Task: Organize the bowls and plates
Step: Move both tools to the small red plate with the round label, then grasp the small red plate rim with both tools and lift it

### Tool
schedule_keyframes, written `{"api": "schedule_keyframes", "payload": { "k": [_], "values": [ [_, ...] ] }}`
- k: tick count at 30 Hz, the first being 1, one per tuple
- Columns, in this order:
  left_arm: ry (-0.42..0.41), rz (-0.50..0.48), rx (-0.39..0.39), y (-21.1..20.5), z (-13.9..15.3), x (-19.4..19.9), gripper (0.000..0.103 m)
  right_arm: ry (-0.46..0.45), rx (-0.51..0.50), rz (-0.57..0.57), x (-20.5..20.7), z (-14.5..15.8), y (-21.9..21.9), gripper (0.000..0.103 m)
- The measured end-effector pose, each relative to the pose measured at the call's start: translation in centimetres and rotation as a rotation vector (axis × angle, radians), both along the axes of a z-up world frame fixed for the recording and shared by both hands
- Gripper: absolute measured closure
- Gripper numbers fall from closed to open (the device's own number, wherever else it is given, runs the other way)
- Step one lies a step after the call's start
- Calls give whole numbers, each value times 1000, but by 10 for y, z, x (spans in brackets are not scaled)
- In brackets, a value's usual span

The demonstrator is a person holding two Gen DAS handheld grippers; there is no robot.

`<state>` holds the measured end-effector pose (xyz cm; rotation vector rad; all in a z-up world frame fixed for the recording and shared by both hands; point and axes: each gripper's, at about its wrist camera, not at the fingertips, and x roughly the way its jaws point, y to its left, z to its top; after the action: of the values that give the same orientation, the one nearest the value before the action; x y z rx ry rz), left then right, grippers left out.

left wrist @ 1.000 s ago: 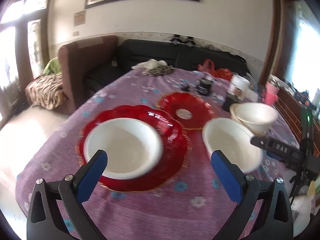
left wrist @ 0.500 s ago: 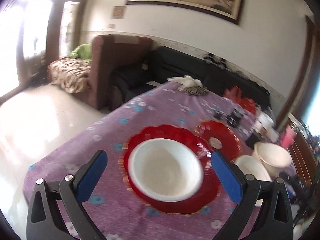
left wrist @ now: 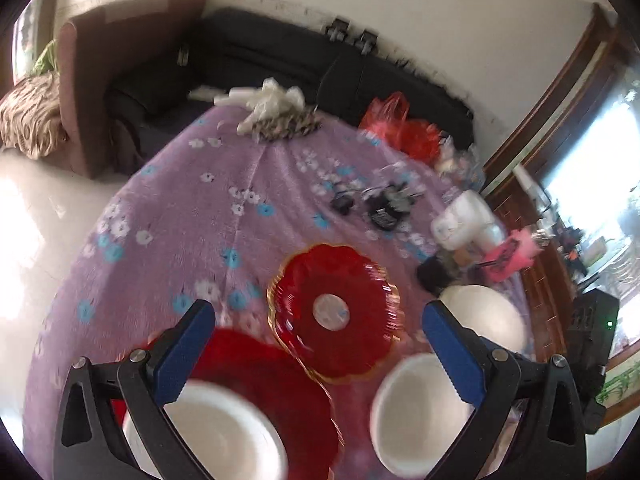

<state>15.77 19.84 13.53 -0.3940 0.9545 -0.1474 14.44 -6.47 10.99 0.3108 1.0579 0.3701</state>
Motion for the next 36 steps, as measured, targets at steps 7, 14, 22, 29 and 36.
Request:
{"api": "schedule_keyframes", "payload": {
  "k": [7, 14, 22, 29, 36],
  "values": [
    [230, -10, -80, 14, -63, 68, 14, 163, -105, 18, 56, -40, 24, 18],
    [341, -86, 21, -11, -99, 102, 14, 298, -198, 39, 79, -75, 35, 18],
    [421, -189, 87, -41, -120, 109, 34, 321, -249, 89, 84, -86, 57, 60],
    [380, -139, 18, -26, -106, 101, 40, 225, -137, 21, 82, -61, 42, 64],
    [288, -98, 17, -17, -66, 83, 40, 146, -82, 8, 67, -21, 42, 64]
  ]
}}
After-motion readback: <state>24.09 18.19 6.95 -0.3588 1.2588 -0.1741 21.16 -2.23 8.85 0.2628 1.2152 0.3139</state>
